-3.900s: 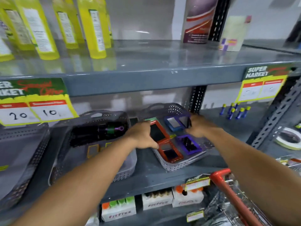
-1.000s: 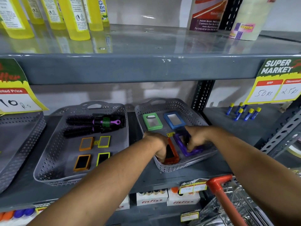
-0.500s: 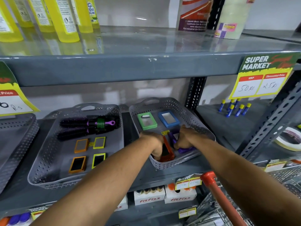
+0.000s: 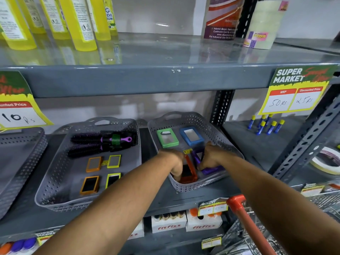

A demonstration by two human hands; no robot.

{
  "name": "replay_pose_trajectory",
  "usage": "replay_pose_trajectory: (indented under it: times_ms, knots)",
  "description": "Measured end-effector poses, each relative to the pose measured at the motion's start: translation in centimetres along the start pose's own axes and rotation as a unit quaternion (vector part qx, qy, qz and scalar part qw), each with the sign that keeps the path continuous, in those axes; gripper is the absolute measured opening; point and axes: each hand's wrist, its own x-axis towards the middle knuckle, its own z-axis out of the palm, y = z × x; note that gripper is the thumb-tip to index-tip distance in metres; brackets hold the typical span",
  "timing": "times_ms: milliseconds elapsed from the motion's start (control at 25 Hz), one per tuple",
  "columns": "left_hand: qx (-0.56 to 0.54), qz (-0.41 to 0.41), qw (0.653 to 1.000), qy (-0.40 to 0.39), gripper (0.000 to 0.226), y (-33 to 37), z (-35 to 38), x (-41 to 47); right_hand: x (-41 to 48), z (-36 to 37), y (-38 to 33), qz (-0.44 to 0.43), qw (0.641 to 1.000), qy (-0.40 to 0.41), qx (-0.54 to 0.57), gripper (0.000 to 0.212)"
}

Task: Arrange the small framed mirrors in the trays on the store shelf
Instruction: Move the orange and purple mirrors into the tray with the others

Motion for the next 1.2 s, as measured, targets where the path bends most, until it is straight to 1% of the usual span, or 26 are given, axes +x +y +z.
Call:
replay_pose_trajectory:
  times_ms: [40,80,160,200,240,280,320,360,400,440,520,560,640,800,880,1000,1120,1160,1200]
  knots:
    - [-0.007,-0.001,1.000,-0.001,0.067,-0.3,-0.3,-0.2,0.1,-0.9,0.3,-0.007,1.000,0.006,0.003,0.073]
    - [-0.017,-0.003,1.000,-0.002,0.068,-0.7,-0.7,-0.4,0.3,-1.8,0.7,-0.023,0.999,0.034,0.010,0.064]
    - [-0.034,-0.012,0.999,0.020,0.067,-1.8,-1.4,-0.9,0.6,-3.4,1.7,-0.040,0.990,0.133,-0.008,0.048]
    - [-0.037,-0.025,0.998,0.053,0.060,-2.4,-1.6,-1.2,0.6,-4.0,2.3,-0.030,0.983,0.177,-0.040,0.047]
    - [-0.037,-0.047,0.993,0.099,0.049,-3.1,-1.7,-1.3,0.6,-4.4,2.9,-0.007,0.976,0.204,-0.077,0.052]
    - [-0.036,-0.081,0.984,0.152,0.038,-3.7,-1.7,-1.5,0.4,-4.5,3.6,0.023,0.973,0.207,-0.103,0.057]
    - [-0.041,-0.121,0.973,0.195,0.032,-4.4,-1.6,-1.7,0.2,-4.5,4.2,0.047,0.974,0.192,-0.106,0.056]
    - [-0.056,-0.149,0.964,0.212,0.028,-5.0,-1.5,-1.9,0.1,-4.3,4.8,0.064,0.979,0.171,-0.092,0.049]
    - [-0.082,-0.161,0.962,0.207,0.026,-5.5,-1.4,-1.9,0.0,-4.1,5.2,0.074,0.984,0.145,-0.077,0.040]
    - [-0.112,-0.162,0.962,0.191,0.023,-5.8,-1.2,-1.9,0.0,-3.8,5.5,0.075,0.986,0.131,-0.069,0.034]
    - [-0.156,-0.158,0.960,0.171,0.015,-6.1,-1.0,-1.9,0.3,-3.2,6.0,0.073,0.987,0.117,-0.079,0.028]
    - [-0.170,-0.154,0.957,0.176,0.010,-6.0,-1.0,-1.9,0.4,-2.9,6.1,0.073,0.987,0.114,-0.084,0.027]
    - [-0.184,-0.151,0.952,0.194,0.012,-5.8,-0.9,-1.8,0.1,-2.6,5.9,0.075,0.988,0.105,-0.087,0.026]
    - [-0.186,-0.150,0.946,0.219,0.031,-5.9,-0.6,-1.4,-0.8,-2.3,5.6,0.088,0.988,0.105,-0.077,0.033]
    - [-0.182,-0.148,0.946,0.222,0.029,-6.1,-0.5,-1.2,-1.3,-2.1,5.4,0.088,0.989,0.097,-0.074,0.035]
    - [-0.171,-0.145,0.948,0.224,0.024,-6.6,-0.7,-1.1,-2.1,-1.7,5.3,0.071,0.991,0.081,-0.082,0.031]
    - [-0.160,-0.155,0.953,0.206,0.024,-6.8,-0.9,-0.9,-2.8,-1.8,5.0,0.066,0.990,0.060,-0.108,0.032]
    - [-0.142,-0.165,0.955,0.199,0.024,-6.5,-1.0,-1.2,-2.8,-1.8,4.9,0.069,0.989,0.057,-0.113,0.034]
    - [-0.102,-0.169,0.959,0.204,0.022,-6.1,-1.2,-1.5,-2.7,-2.1,4.8,0.068,0.988,0.071,-0.117,0.036]
